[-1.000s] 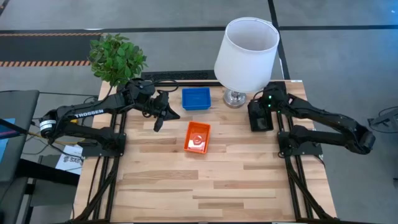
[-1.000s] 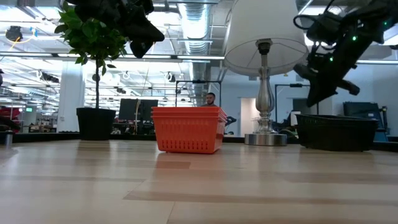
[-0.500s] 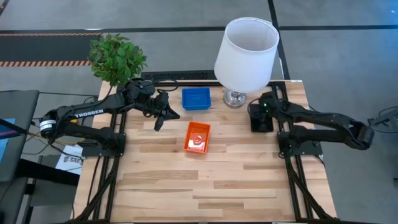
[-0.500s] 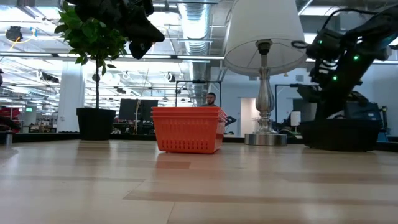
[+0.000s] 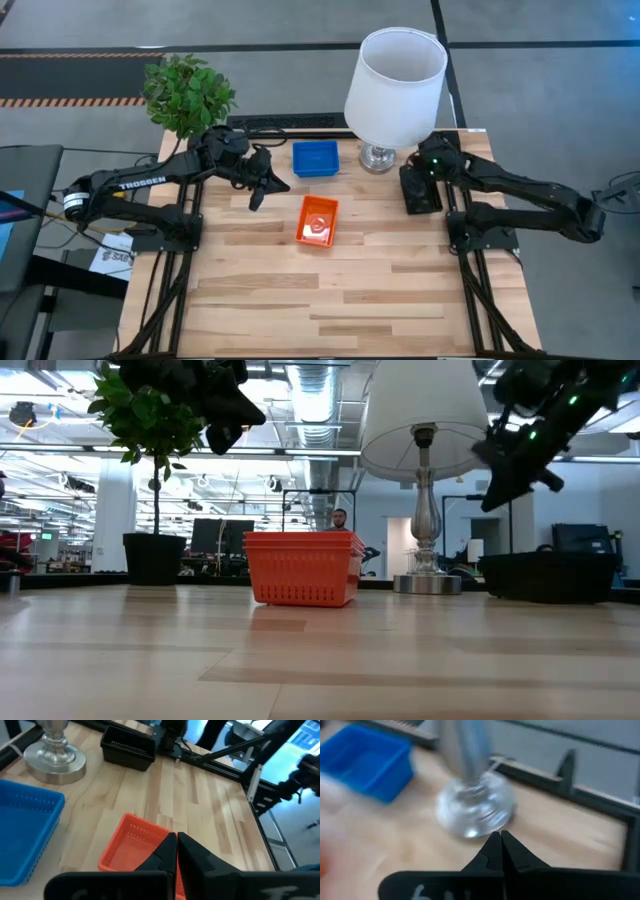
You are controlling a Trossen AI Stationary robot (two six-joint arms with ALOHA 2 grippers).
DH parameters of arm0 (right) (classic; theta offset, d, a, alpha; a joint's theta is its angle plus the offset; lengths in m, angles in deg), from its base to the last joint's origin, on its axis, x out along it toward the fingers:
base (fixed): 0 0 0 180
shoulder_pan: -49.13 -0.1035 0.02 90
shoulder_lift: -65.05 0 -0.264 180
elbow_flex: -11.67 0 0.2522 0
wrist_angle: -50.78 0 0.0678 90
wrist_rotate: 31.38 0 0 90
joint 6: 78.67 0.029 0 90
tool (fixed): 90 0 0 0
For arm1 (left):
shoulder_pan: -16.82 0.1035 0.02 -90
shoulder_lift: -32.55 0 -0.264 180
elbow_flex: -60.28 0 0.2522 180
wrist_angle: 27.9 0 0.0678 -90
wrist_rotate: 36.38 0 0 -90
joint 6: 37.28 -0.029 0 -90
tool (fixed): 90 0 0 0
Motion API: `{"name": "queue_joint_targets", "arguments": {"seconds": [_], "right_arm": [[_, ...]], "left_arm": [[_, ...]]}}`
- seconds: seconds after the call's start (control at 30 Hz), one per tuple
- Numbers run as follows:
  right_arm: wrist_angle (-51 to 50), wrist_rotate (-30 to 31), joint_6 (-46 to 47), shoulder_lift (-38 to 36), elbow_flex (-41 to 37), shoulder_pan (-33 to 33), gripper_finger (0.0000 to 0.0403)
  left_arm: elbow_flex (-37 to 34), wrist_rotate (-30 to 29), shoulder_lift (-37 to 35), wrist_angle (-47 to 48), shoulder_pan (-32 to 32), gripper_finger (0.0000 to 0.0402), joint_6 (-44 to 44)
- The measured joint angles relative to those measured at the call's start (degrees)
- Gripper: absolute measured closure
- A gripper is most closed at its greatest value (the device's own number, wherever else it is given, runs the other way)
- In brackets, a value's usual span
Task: Stack baskets by color
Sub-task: Adjust the orange bin on the table
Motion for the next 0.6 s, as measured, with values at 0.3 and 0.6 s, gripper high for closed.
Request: {"name": "queue_joint_targets", "arguments": {"seconds": [0.3, 0.6], "right_arm": [[-7.5, -19.5, 1.6, -8.3, 1.7, -16.1, 0.0401], [1.1, -13.9, 6.6, -10.6, 1.7, -38.5, 0.0400]], "left_arm": [[-3.8, -13.3, 0.0, 0.7, -13.1, 0.0402, 12.4], [-7.4, -28.7, 0.5, -4.4, -26.2, 0.0401, 21.4]]}}
